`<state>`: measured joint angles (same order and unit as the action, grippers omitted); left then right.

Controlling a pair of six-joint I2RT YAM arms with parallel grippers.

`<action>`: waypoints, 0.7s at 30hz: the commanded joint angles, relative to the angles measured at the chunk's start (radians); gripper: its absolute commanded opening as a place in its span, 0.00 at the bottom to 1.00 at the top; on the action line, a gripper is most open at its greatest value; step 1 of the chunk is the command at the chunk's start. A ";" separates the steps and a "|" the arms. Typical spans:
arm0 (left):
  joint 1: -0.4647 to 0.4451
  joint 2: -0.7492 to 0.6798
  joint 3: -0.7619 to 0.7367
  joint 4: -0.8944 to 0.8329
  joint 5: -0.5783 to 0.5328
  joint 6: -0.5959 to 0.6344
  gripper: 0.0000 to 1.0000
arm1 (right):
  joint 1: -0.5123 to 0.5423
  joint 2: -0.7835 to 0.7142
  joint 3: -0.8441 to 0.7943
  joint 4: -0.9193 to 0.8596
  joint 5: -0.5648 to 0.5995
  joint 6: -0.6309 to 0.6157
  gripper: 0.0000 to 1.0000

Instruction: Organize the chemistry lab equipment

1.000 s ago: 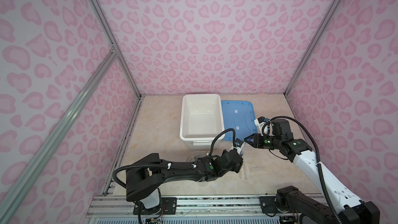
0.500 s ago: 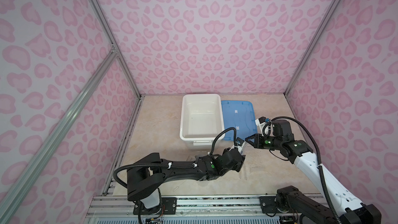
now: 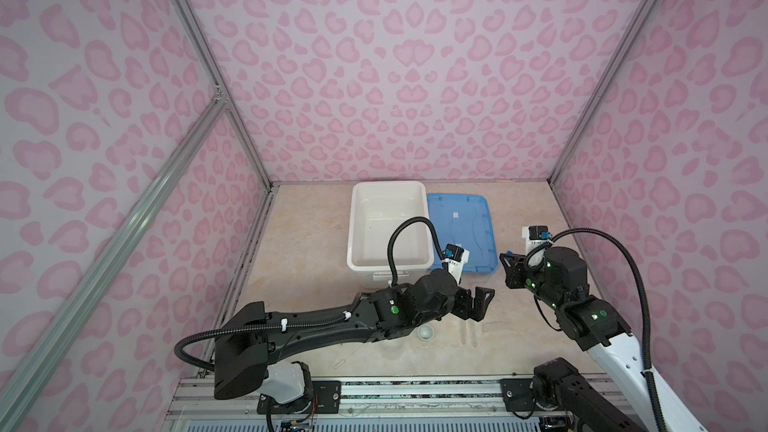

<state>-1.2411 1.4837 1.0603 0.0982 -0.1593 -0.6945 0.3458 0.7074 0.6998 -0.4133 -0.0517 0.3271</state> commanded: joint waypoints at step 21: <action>0.012 0.112 -0.008 0.003 0.053 -0.121 0.97 | 0.187 -0.065 -0.252 0.301 0.478 -0.039 0.15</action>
<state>-1.2304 1.5856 1.0569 0.0841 -0.1089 -0.8082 0.5312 0.6491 0.4599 -0.1722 0.4114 0.2756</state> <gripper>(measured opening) 0.971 0.161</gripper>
